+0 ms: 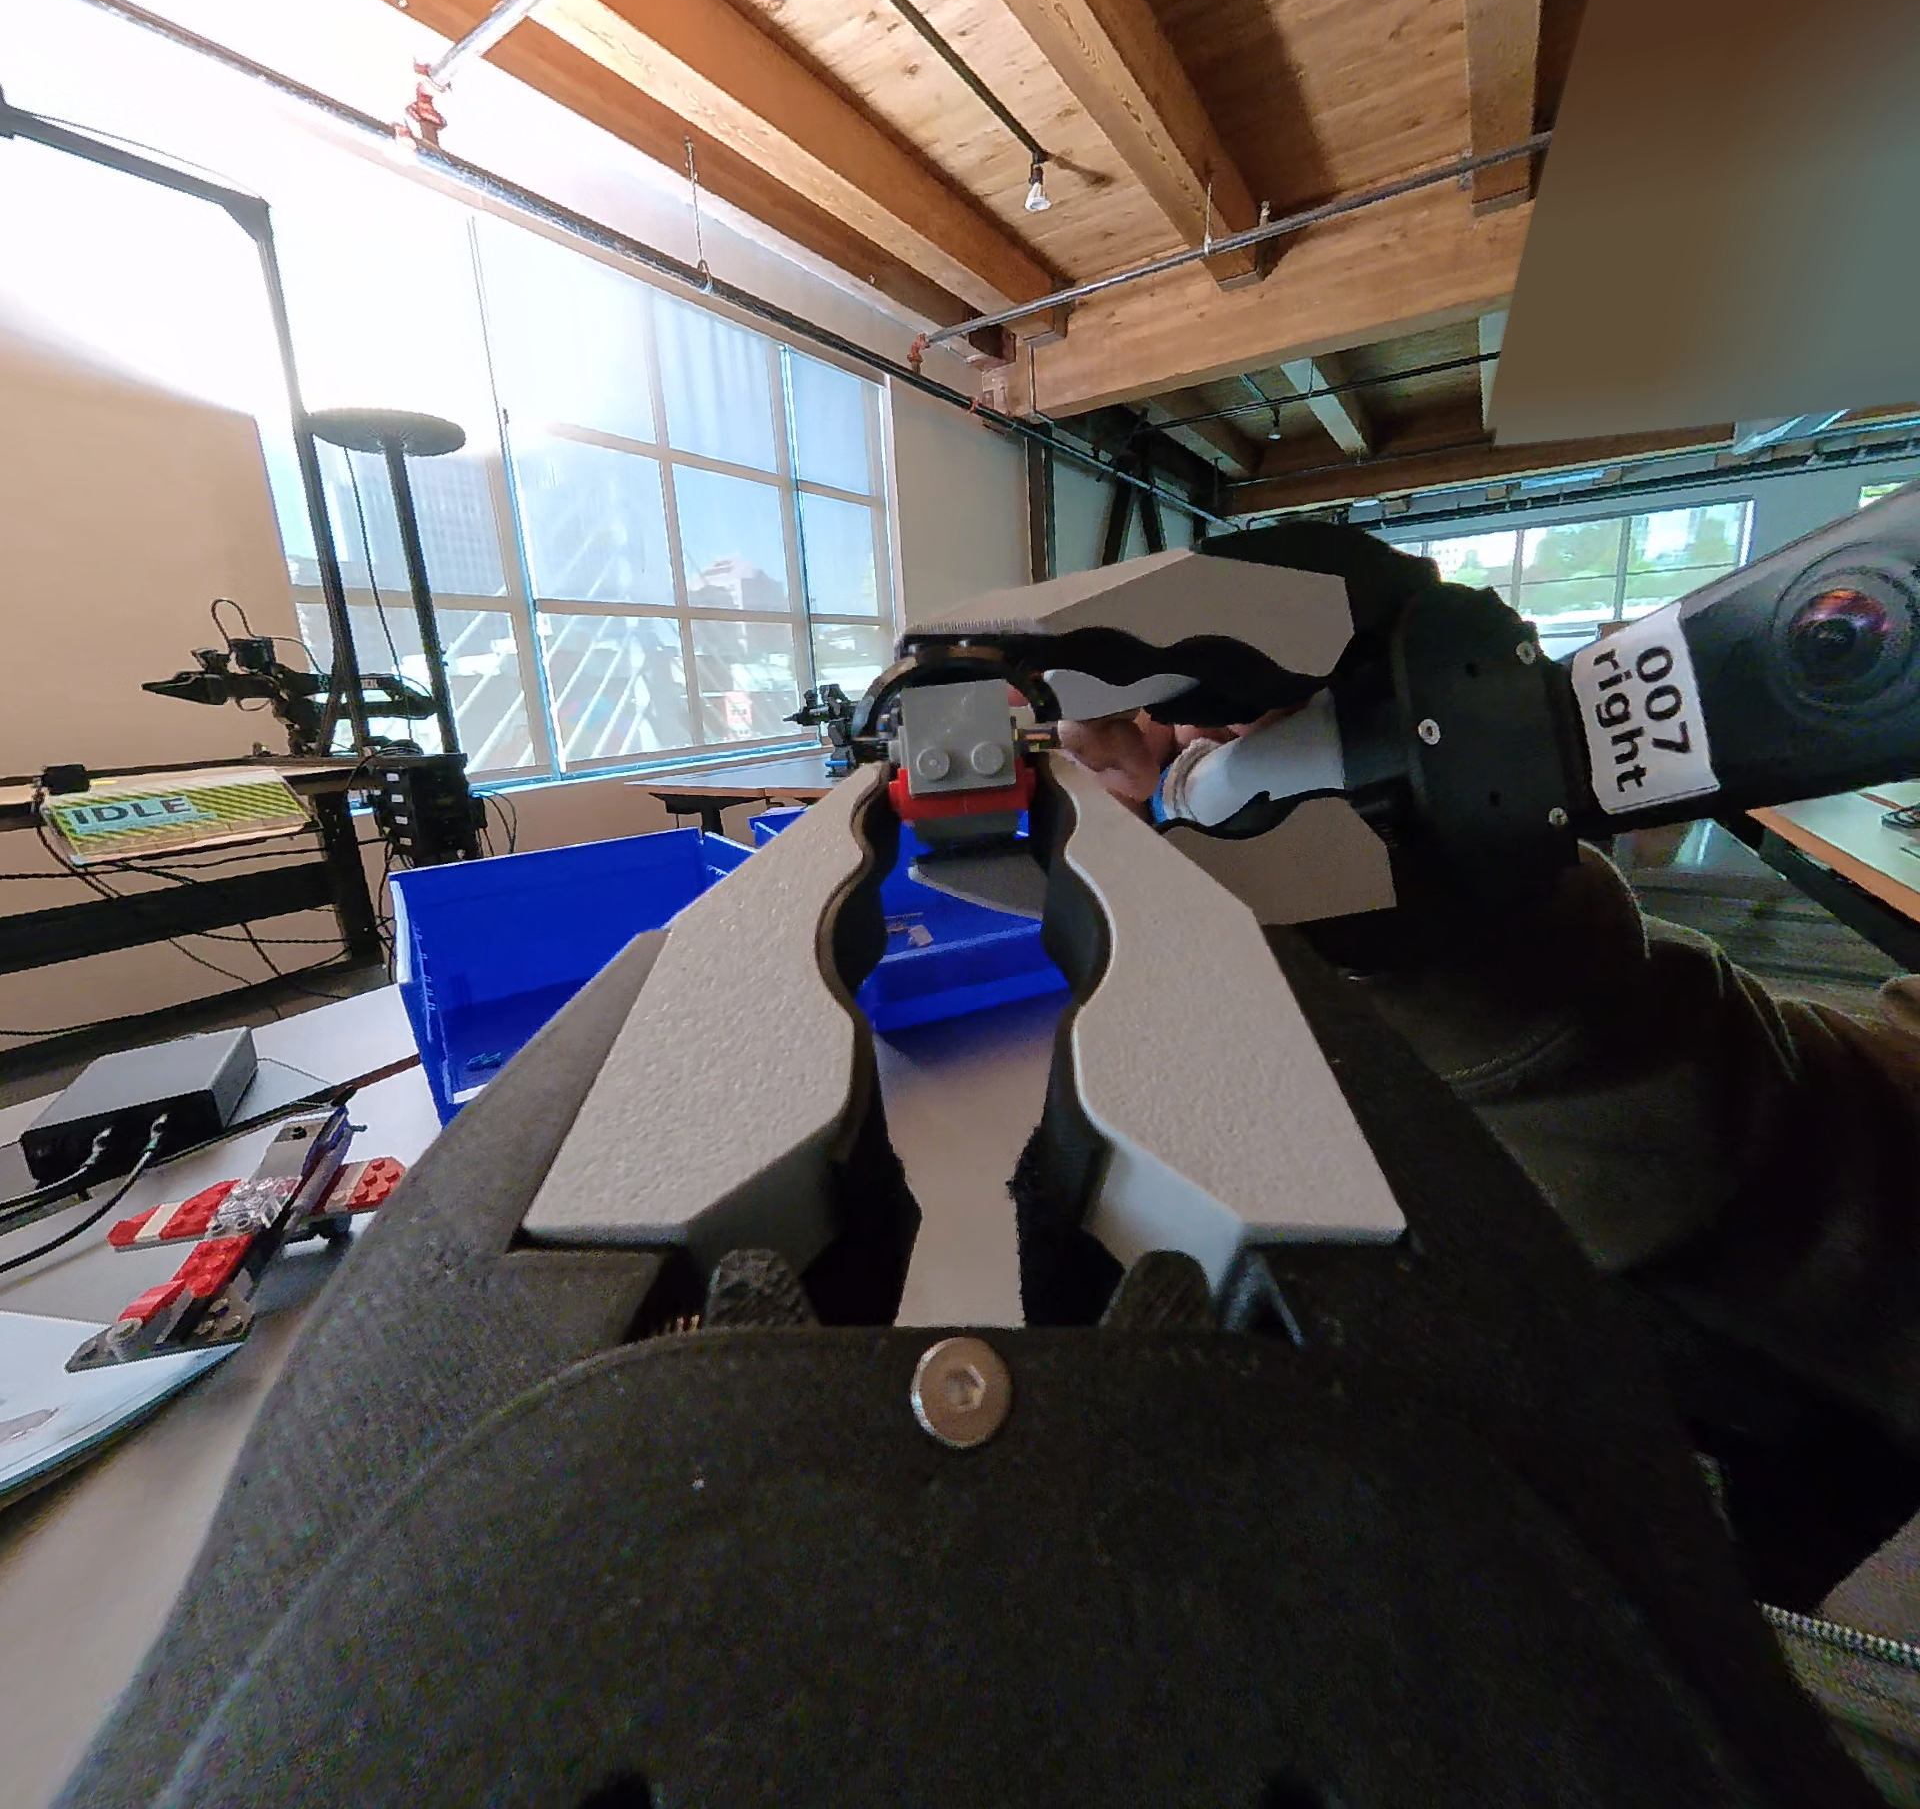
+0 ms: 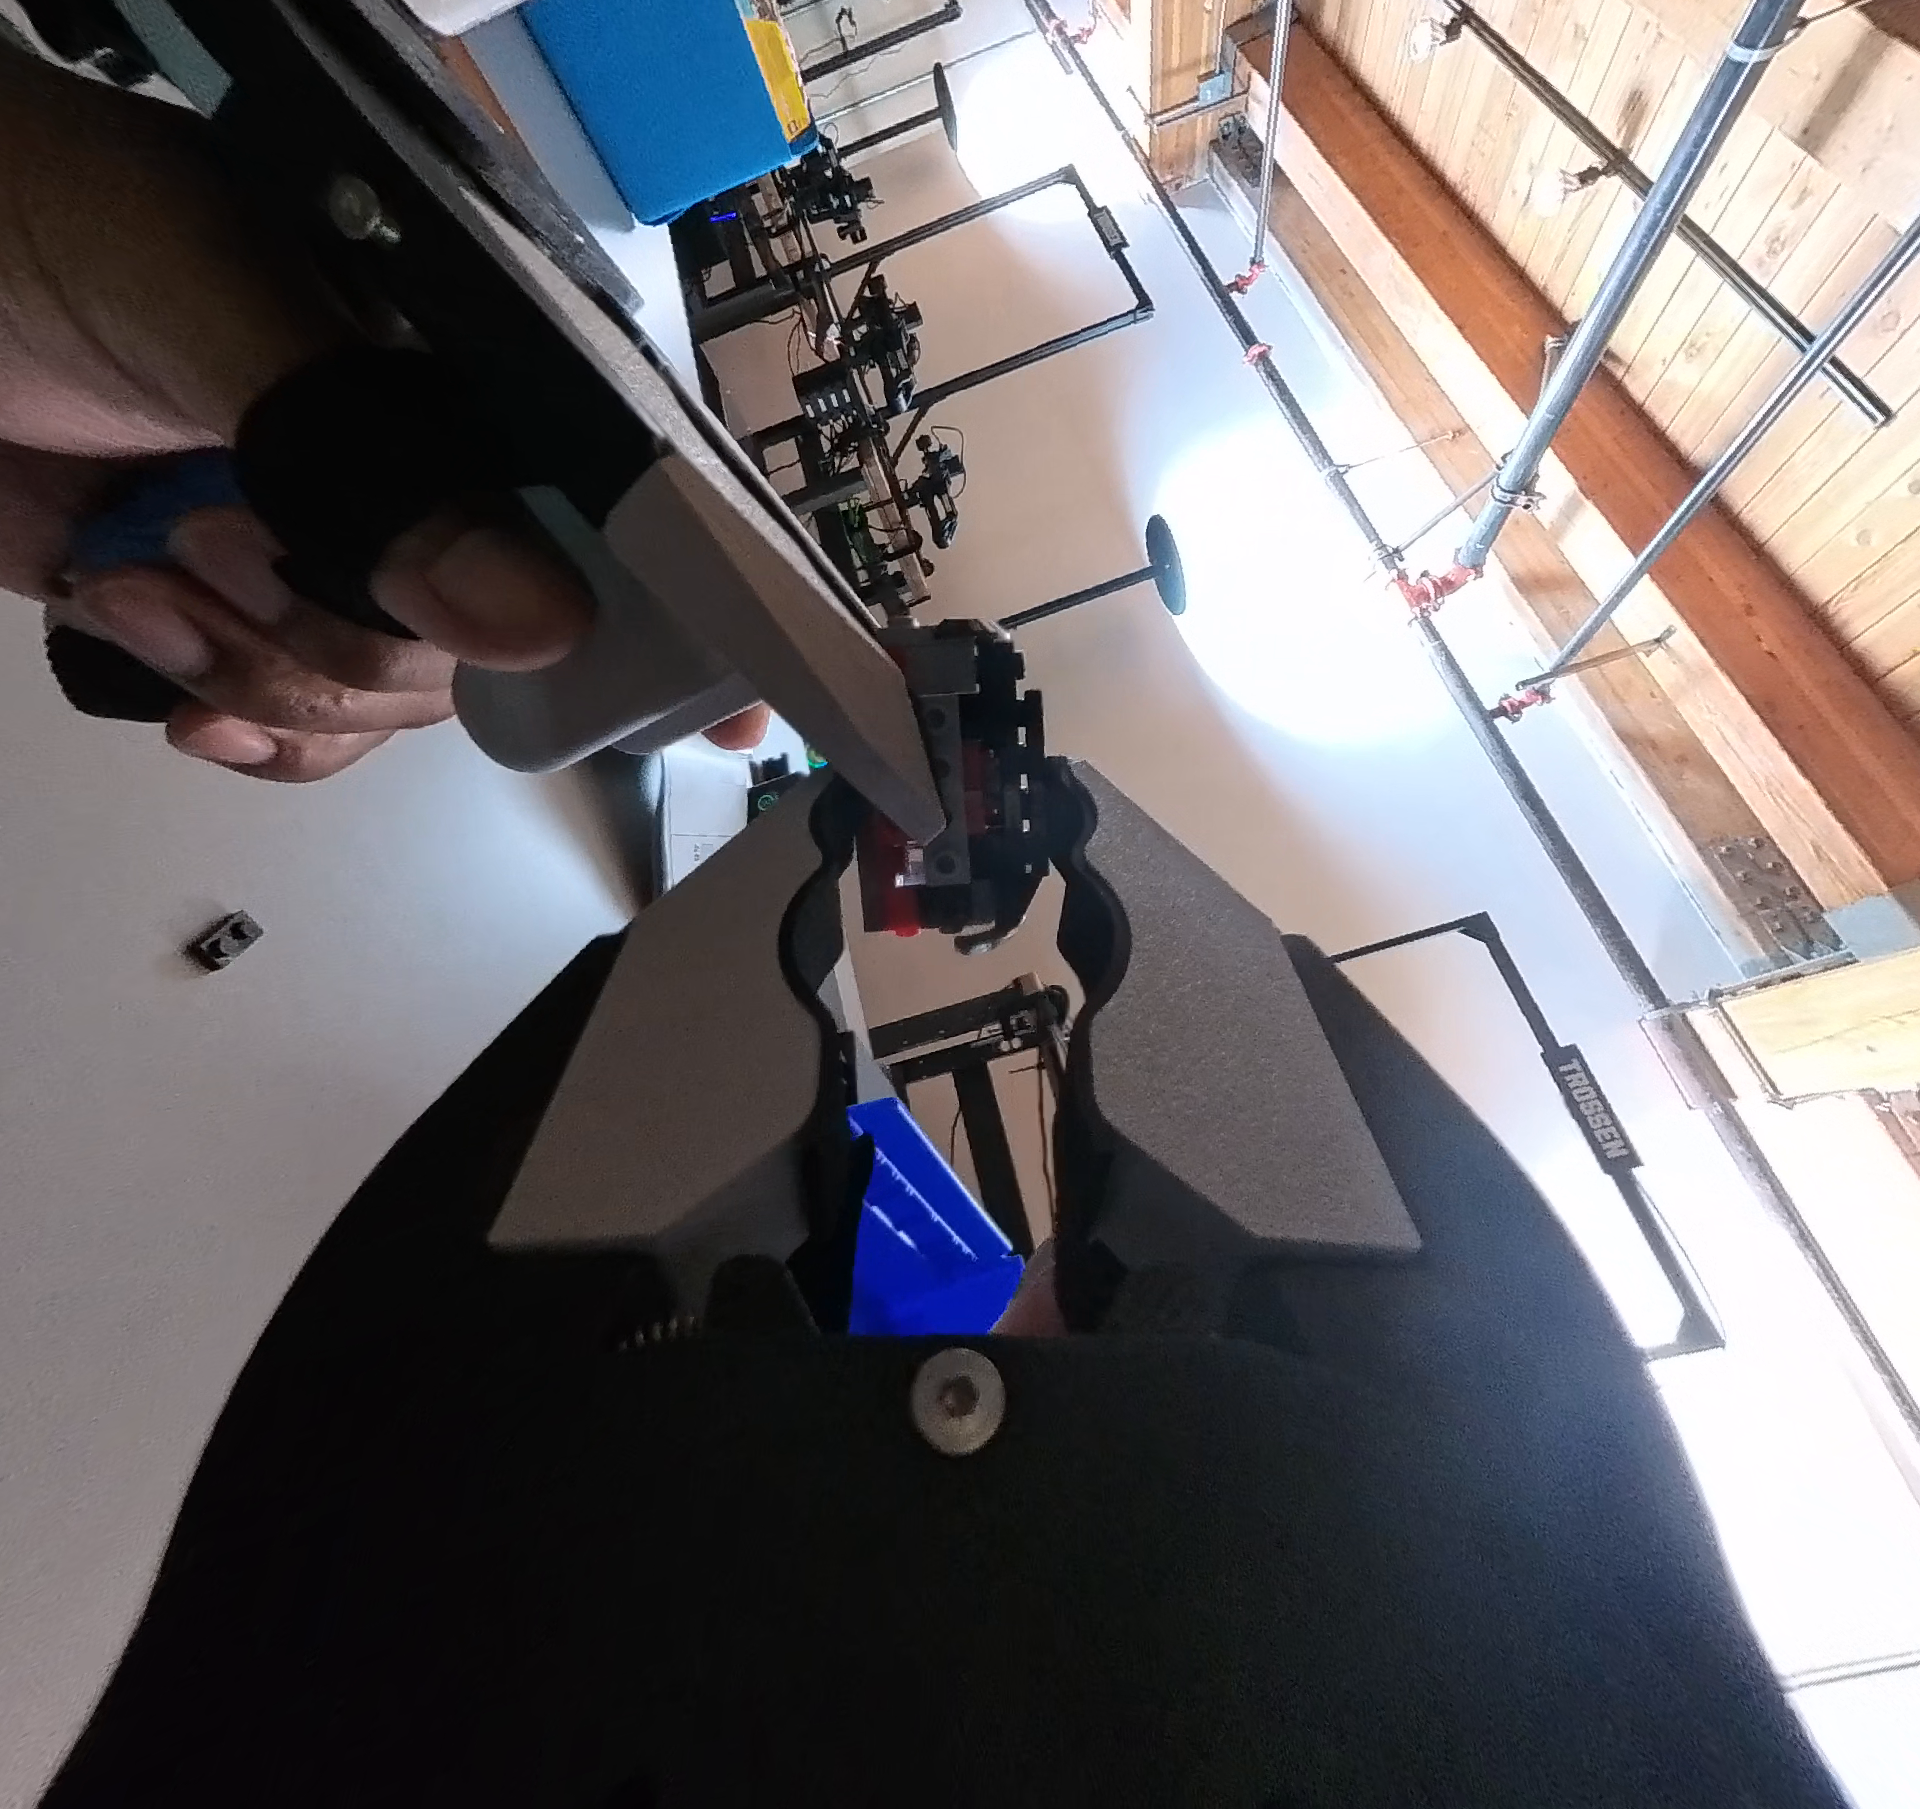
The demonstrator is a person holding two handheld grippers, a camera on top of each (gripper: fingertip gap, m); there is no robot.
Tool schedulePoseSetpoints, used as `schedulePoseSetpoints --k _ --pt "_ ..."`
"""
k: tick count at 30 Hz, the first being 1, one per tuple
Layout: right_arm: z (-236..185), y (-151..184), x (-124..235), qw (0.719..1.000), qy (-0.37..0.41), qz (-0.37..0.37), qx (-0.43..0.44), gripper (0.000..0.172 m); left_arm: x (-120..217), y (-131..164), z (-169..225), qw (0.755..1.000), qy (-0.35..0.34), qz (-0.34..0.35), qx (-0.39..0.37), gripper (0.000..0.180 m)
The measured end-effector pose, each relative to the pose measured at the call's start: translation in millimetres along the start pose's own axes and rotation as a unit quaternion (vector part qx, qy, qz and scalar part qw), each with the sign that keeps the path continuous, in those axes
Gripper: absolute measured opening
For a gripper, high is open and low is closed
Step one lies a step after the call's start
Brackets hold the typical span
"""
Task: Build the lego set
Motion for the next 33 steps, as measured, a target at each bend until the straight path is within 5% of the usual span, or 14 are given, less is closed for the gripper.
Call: schedulePoseSetpoints --k 33 --pt "-3.1 5.6 5.9 0.999 -0.014 0.007 0.042 0.037 -2.9 6.6 5.3 0.999 0.000 -0.027 -0.026 0.025"
Point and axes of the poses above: each gripper's, where its closed fingertips meet, x back along the fingers, y out of its underside, z = x × y across the jaws, the point moved 7 cm from there along x, back along the fingers, and after that the axes turned 4 degrees about y, right-handed, at the moved point
